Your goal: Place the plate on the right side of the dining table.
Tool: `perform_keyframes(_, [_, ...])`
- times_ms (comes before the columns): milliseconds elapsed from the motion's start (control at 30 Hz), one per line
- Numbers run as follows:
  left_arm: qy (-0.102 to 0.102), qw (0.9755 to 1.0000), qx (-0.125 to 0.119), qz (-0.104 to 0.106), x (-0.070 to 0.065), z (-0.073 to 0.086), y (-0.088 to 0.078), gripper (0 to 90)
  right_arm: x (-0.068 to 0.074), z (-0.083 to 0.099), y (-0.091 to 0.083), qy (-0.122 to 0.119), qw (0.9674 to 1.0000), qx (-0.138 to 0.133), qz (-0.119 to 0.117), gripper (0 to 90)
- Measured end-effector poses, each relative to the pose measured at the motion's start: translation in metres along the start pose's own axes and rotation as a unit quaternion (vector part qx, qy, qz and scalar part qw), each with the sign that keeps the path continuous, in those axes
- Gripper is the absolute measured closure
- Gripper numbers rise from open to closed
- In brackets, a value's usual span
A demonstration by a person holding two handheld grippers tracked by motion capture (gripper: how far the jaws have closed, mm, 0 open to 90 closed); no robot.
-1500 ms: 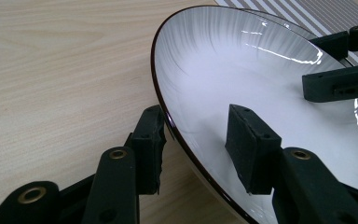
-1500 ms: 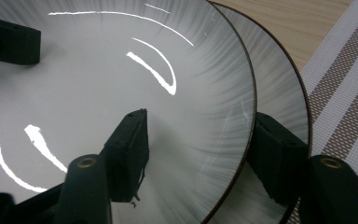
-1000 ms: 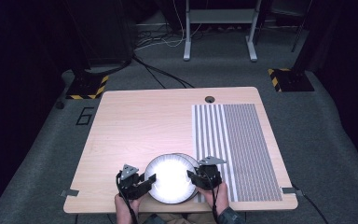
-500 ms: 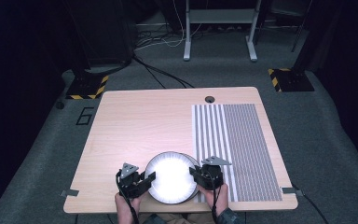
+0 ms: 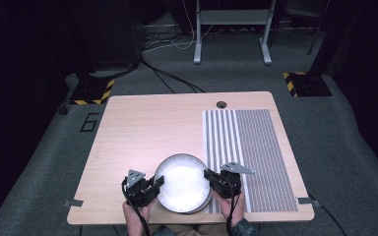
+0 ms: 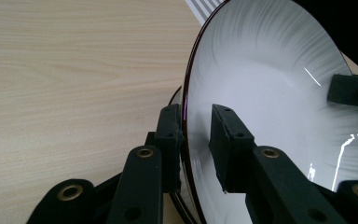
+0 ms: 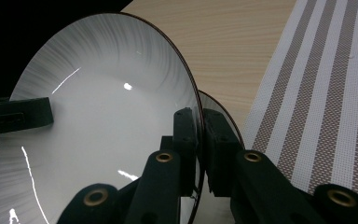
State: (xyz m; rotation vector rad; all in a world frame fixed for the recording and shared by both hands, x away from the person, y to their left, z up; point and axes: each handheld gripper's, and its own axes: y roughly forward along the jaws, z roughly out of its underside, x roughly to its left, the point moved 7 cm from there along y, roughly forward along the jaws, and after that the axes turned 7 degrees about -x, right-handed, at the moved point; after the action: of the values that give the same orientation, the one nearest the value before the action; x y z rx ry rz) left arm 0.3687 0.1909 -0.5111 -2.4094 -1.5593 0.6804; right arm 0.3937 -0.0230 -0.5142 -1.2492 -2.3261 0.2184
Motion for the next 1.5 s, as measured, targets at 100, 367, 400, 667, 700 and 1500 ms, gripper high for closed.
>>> perform_keyframes(100, [-0.002, 1.0000, -0.006, 0.003, -0.001, -0.003, 0.000, 74.8, 0.000, -0.003, -0.004, -0.001, 1.0000, -0.007, 0.002, 84.7])
perform_keyframes(367, [0.007, 0.9998, -0.014, 0.007, -0.008, -0.010, -0.002, 75.1, 0.002, -0.009, -0.012, -0.018, 0.9995, -0.025, 0.007, 84.6])
perform_keyframes(400, [0.007, 0.9998, -0.014, 0.007, -0.008, -0.010, -0.002, 75.0, 0.002, -0.009, -0.012, -0.018, 0.9995, -0.025, 0.007, 84.6])
perform_keyframes(667, [0.017, 0.9995, -0.022, 0.015, -0.018, -0.020, 0.000, 75.1, 0.000, -0.018, -0.020, -0.026, 0.9990, -0.034, 0.014, 84.6])
perform_keyframes(700, [0.019, 0.9995, -0.021, 0.017, -0.019, -0.021, 0.000, 75.2, -0.002, -0.021, -0.023, -0.027, 0.9989, -0.034, 0.016, 84.6])
perform_keyframes(1500, [0.028, 0.9984, -0.025, 0.043, -0.046, -0.037, 0.014, 75.7, -0.021, -0.038, -0.043, -0.029, 0.9975, -0.052, 0.036, 84.4])
